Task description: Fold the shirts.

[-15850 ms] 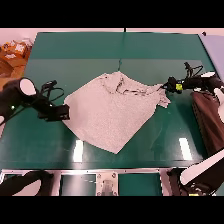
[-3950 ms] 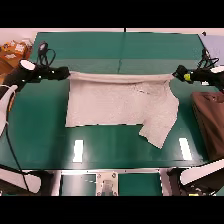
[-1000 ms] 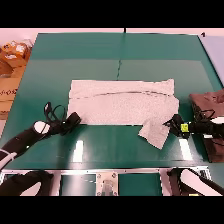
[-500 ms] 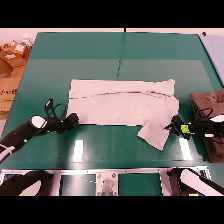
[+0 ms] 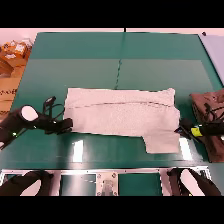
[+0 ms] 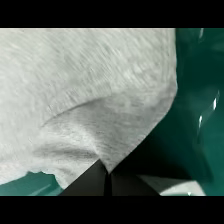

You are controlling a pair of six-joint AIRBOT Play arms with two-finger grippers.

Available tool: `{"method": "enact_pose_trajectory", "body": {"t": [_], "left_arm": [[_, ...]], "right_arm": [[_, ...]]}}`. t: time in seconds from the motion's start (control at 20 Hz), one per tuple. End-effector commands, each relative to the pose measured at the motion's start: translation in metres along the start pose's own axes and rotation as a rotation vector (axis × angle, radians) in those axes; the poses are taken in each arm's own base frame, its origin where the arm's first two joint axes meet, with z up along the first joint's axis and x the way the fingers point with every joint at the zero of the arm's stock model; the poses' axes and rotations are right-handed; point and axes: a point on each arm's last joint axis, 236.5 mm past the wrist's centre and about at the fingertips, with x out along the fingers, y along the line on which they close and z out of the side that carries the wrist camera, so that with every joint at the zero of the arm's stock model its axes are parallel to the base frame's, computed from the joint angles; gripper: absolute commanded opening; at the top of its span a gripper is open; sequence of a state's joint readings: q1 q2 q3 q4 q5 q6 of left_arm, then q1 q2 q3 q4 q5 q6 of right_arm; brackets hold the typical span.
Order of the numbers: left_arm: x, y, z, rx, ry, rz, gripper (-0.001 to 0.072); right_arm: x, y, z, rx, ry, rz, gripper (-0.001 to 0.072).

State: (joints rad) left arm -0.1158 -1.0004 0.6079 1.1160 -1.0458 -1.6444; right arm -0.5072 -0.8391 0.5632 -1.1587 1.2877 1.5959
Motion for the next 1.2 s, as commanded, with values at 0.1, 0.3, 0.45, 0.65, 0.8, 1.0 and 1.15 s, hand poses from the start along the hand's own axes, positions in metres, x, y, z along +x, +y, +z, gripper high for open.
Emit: {"method": "enact_pose_trajectory", "body": {"t": [0.1,0.3,0.45,0.65,0.8,1.0,1.15], "left_arm": [[-0.052,-0.028,0.051,0.157,-0.128,0.006,0.0016],[-0.058,-0.044,0.098,0.196,-0.195,-0.001,0.0016],[-0.038,-0.045,0.132,0.196,-0.18,0.008,0.0016],[-0.003,-0.042,0.173,0.178,-0.152,0.018,0.0017],[0.02,-0.046,0.212,0.182,-0.224,-0.008,0.0019],[0.013,-0.057,0.261,0.174,-0.424,-0.043,0.0502],[0.002,-0.056,0.256,0.215,-0.368,-0.022,0.0666]], "right_arm": [[-0.044,0.064,0.025,-0.047,-0.108,0.171,0.0013],[-0.052,0.096,0.074,-0.069,-0.158,0.218,0.0013],[-0.032,0.118,0.114,-0.085,-0.154,0.247,0.0014],[0.014,0.134,0.172,-0.064,-0.146,0.275,0.0014],[0.053,0.148,0.211,-0.081,-0.172,0.319,0.0015],[0.079,0.144,0.25,-0.067,-0.201,0.325,0.0171],[0.046,0.134,0.26,-0.186,-0.184,0.348,0.0508]]}}
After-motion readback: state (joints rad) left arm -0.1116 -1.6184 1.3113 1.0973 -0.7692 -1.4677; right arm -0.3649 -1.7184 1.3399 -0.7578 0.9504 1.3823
